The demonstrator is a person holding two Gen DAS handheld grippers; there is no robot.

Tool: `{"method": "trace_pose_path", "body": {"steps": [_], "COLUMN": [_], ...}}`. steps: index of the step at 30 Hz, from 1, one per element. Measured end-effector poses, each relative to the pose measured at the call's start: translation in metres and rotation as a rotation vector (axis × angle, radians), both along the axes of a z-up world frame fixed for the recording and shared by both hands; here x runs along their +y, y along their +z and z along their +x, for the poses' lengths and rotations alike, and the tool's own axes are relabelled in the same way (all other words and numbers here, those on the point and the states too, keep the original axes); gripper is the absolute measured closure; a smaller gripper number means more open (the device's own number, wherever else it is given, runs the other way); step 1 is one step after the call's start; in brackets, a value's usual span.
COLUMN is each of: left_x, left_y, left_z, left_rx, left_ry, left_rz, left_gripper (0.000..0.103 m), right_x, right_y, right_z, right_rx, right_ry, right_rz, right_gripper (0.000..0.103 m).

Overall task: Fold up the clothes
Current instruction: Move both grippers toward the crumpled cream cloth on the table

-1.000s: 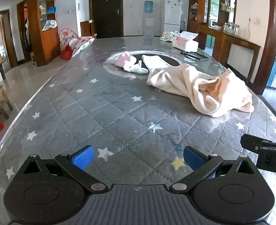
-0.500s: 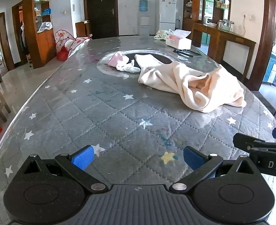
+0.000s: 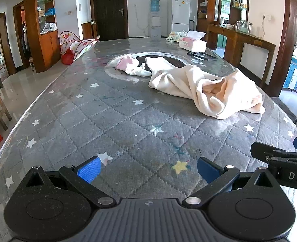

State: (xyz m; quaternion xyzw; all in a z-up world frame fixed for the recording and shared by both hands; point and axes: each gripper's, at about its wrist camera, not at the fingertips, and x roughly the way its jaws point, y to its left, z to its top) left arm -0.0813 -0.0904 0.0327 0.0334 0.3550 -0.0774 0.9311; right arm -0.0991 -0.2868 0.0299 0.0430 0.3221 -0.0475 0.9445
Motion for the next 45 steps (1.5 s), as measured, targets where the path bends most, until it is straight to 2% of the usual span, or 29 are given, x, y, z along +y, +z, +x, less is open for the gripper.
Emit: {"method": "trace_pose_path", "body": {"steps": [45], "left_x": [-0.004], "left_y": [-0.0081], "left_z": [0.0021], "left_rx": [0.028], "left_ry": [0.002], "left_rz": [0.02], "left_gripper": [0.0], "right_x": [-0.0009], "right_y": [-0.0046], "right_z": [0.002], "right_rx": [0.015], "right_ry": [-0.005], "right_rz": [0.007], "right_gripper": [0.0]}}
